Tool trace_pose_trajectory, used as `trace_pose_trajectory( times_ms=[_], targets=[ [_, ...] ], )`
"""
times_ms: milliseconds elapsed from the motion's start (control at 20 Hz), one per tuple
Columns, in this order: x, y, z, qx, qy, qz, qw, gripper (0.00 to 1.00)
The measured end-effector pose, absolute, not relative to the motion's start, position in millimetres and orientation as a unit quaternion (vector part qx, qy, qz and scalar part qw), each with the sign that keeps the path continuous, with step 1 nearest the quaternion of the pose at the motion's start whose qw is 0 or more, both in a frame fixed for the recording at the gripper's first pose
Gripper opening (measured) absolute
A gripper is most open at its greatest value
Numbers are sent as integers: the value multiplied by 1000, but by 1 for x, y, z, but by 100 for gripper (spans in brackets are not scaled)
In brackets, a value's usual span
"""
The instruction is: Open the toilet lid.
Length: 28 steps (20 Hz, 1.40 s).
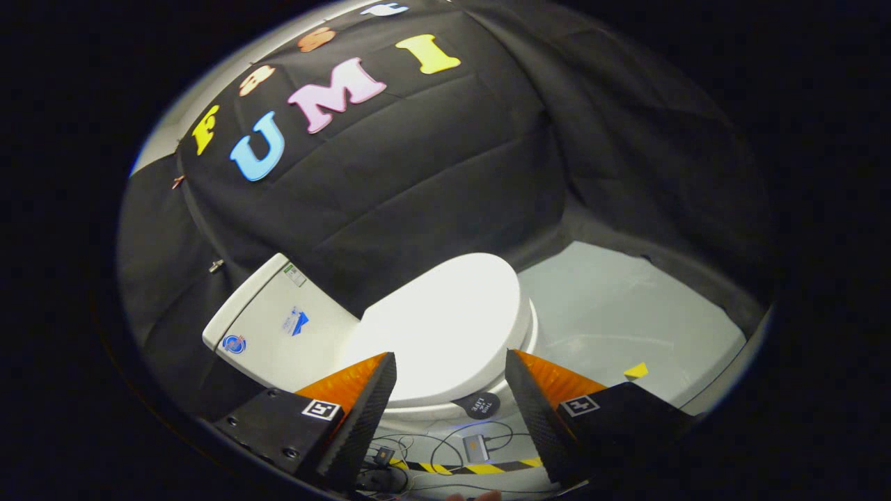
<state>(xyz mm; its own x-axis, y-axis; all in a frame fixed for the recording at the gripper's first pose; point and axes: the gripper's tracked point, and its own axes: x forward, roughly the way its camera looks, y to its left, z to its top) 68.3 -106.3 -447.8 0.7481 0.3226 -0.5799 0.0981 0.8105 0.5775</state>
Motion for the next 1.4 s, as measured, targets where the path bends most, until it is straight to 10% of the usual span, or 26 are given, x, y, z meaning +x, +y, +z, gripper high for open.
trace_pose_trajectory(
  times_ms=[850, 1100, 1400],
  targets=[
    [52, -49, -554, 513, 471, 78, 713, 86],
    [56, -53, -581, 553, 466, 42, 690, 20],
    [51, -55, -564, 527, 461, 36, 713, 7]
  ],
)
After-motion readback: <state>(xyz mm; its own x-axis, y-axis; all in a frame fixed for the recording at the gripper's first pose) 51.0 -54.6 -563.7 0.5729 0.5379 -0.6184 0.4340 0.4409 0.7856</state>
